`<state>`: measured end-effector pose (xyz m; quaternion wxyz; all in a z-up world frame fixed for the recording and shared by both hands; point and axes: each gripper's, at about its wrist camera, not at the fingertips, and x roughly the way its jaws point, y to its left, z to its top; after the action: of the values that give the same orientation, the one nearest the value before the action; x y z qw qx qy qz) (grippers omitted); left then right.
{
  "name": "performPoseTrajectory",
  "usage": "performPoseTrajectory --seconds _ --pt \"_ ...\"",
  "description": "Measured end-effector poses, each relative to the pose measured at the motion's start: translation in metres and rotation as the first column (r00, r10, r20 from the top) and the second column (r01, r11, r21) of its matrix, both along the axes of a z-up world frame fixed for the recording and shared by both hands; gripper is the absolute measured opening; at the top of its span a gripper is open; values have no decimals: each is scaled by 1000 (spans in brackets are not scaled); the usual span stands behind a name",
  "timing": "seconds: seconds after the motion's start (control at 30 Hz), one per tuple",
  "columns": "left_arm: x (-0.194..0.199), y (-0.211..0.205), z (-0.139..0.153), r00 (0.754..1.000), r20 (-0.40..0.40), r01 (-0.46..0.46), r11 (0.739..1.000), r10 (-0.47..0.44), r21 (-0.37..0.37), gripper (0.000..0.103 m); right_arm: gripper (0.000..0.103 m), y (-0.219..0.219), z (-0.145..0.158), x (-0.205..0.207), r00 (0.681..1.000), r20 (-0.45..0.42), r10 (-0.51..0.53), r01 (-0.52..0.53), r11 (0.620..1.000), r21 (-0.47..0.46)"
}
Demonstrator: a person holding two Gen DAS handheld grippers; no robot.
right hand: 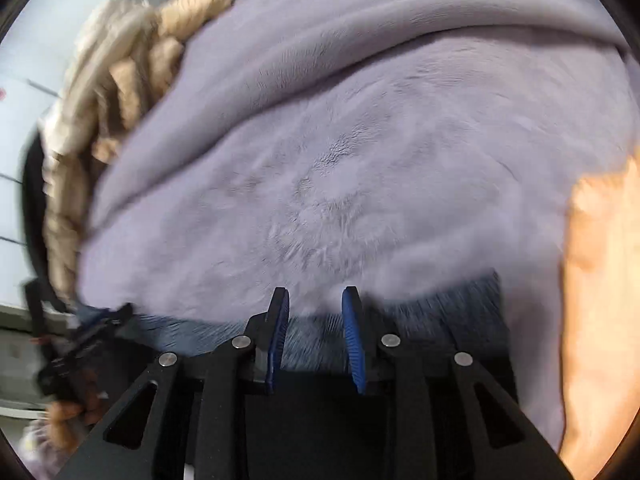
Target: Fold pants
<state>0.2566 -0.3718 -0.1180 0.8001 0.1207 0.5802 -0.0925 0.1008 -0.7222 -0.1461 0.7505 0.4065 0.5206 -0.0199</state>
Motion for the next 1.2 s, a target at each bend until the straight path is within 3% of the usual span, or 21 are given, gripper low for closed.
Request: performPoseTrajectory --seconds 0.13,0.27,0.37,0.47,0.5,0.53,0.57,0.6,0.7,0.77,0.8,0.87,0.93,1.0,1.07,1.2 --pt "-33 64 7 999 -11 -38 998 38 43 81 40 10 -6 -91 997 -24 -72 76 977 198" --pt "-60 120 -16 988 -89 -116 990 123 84 81 40 15 -42 -154 967 -103 -234 253 927 275" --pt "-68 137 -31 982 -89 -165 985 169 49 91 41 -3 -62 -165 928 -78 -365 369 867 334" --pt "-64 139 -37 979 -93 -175 983 180 58 92 40 -10 -87 -167 877 -144 -459 476 789 387" --pt "-60 138 -38 979 -95 -173 983 178 60 92 38 -10 -87 -169 868 -144 -475 491 779 390" --pt "-61 138 -38 980 -95 -169 984 175 62 92 37 -10 -84 -169 870 -138 -474 488 786 379" --pt "-59 137 -38 981 -95 -166 984 171 63 92 23 -11 -79 -166 877 -132 -461 476 800 367" --pt "-60 138 -38 981 -93 -162 985 168 63 92 17 -12 -73 -162 884 -115 -452 461 808 367" --pt "-61 139 -40 983 -90 -158 986 163 59 92 16 -19 -51 -147 913 -49 -404 398 860 318" --pt "-62 137 -41 982 -94 -159 985 165 65 92 19 -19 -62 -146 916 -128 -380 401 874 276" --pt "-62 138 -38 980 -100 -163 984 169 67 92 25 -18 -69 -150 905 -176 -386 421 868 263" --pt "-79 134 -16 981 -94 -165 985 169 58 92 27 -13 -59 -160 896 -180 -406 438 872 216" --pt "-75 146 -3 982 -75 -167 985 171 54 92 27 -2 -39 -164 912 -158 -380 403 901 159" --pt "-81 160 2 979 -71 -185 980 190 70 92 29 15 -19 -164 949 -112 -296 310 941 139" --pt "-83 168 0 977 -66 -198 976 204 88 92 29 49 -4 -141 988 -66 -138 146 982 120" --pt "-76 171 -14 971 -64 -222 970 229 103 92 29 121 -4 -67 994 -3 106 -106 994 34"
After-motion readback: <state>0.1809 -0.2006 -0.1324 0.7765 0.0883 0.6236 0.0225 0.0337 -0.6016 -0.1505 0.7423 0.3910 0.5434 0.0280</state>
